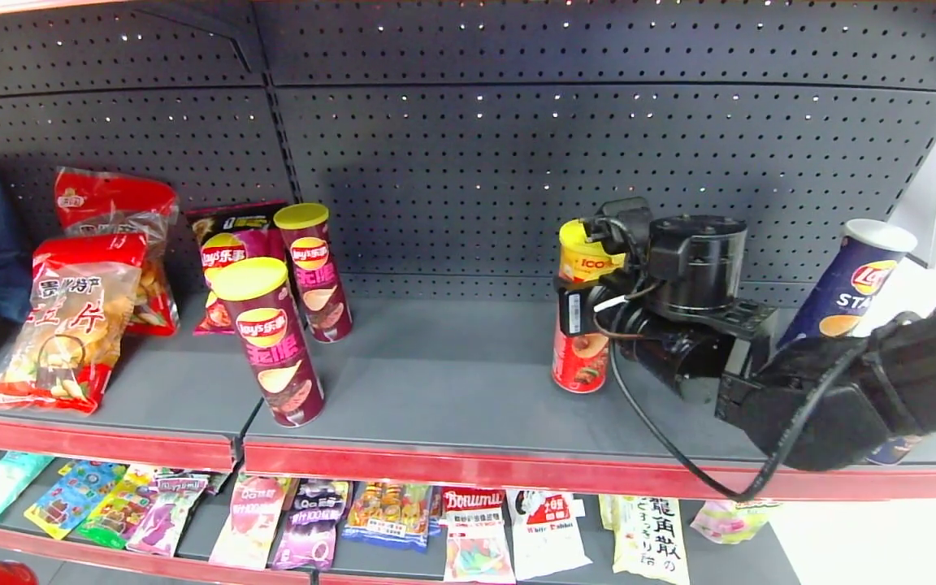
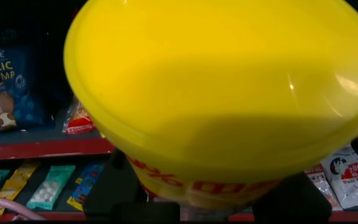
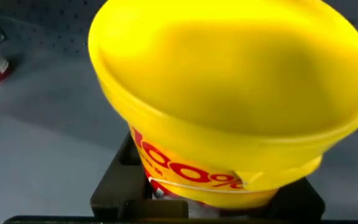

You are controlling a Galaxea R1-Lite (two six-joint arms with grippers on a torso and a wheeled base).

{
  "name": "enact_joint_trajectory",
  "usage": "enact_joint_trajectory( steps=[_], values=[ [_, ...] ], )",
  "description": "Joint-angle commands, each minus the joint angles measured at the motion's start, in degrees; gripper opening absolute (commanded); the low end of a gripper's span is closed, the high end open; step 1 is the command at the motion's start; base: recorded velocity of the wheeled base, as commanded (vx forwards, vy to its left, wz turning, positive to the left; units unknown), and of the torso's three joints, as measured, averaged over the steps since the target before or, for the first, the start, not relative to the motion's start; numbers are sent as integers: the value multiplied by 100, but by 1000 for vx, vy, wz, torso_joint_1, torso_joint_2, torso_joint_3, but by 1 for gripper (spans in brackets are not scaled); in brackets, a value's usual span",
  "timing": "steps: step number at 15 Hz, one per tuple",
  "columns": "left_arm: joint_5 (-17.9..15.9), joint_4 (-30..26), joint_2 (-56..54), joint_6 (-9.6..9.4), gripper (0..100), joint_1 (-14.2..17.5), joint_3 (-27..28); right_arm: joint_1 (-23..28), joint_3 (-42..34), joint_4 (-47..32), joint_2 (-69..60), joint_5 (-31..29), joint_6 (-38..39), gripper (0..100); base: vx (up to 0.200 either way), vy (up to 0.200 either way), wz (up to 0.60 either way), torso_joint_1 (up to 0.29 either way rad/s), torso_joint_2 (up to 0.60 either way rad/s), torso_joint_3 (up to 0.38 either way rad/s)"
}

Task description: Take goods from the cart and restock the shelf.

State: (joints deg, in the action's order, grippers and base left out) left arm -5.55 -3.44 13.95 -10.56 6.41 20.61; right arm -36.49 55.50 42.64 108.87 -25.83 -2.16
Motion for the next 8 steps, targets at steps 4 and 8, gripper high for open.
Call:
enact_joint_trajectory(
  steps=[4, 8],
  values=[
    [10, 1, 91, -8, 0, 0, 74, -386, -602, 306, -472, -484, 488, 0, 0, 0, 0, 0, 0, 0],
    [27, 1, 73, -17, 0, 0, 74, -517, -910, 658, -261, -616, 453, 0, 0, 0, 0, 0, 0, 0]
  ],
)
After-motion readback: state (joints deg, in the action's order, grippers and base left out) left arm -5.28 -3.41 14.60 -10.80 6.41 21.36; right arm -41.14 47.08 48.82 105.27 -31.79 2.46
